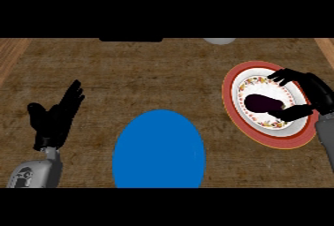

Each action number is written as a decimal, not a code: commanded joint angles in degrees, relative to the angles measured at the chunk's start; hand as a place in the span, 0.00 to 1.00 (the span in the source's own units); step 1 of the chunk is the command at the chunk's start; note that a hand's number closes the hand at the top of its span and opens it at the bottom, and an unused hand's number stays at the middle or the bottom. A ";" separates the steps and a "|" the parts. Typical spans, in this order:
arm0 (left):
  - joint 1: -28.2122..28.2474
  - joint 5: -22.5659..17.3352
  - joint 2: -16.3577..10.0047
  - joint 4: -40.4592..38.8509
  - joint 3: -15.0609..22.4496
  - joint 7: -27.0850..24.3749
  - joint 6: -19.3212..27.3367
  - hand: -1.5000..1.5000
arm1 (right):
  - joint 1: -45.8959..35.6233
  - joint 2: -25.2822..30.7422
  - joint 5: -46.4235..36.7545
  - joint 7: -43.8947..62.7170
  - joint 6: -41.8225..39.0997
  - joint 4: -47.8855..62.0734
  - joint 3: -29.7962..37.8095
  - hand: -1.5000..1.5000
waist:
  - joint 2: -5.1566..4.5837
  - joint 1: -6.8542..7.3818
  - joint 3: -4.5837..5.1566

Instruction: Pick the eggplant from the plate and place it in the plate

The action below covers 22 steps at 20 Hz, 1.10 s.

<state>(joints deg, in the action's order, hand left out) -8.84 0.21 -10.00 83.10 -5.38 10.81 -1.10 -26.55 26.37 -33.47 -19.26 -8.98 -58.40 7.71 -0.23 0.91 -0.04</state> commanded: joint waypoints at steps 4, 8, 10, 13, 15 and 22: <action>0.72 1.00 1.49 -0.87 0.55 -1.45 1.05 0.50 | -1.63 -1.10 5.93 -13.38 1.48 1.14 4.01 0.00 | 0.21 -0.81 0.01; -0.34 0.44 -0.63 -0.71 -0.64 0.50 0.05 0.50 | -1.97 -2.01 16.65 -18.64 -8.66 -1.87 7.73 0.00 | 0.46 -1.51 0.01; -0.50 0.78 -0.43 -0.53 -0.99 0.70 0.99 0.50 | -2.93 -1.85 20.28 -10.82 -13.09 -7.31 8.86 0.00 | 0.61 -1.76 0.09; -0.97 0.79 0.66 -0.67 -0.42 1.50 1.50 0.50 | -2.57 -3.60 27.16 0.81 -17.24 -10.62 11.85 0.00 | 0.78 -2.28 0.13; 0.80 0.99 1.20 0.21 0.05 1.47 1.69 0.50 | -1.77 -1.14 31.18 3.92 -22.63 -6.07 14.09 0.00 | 0.60 -1.71 0.09; -0.01 0.71 0.68 -5.12 -1.23 -5.05 -0.13 0.50 | 1.54 2.62 36.56 1.47 -31.58 0.39 16.09 0.00 | 0.11 -0.97 0.04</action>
<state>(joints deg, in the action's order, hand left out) -8.61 0.42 -10.08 81.11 -6.60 9.46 -1.16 -28.18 27.11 1.32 -14.09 -36.47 -61.41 22.46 0.12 -0.30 0.04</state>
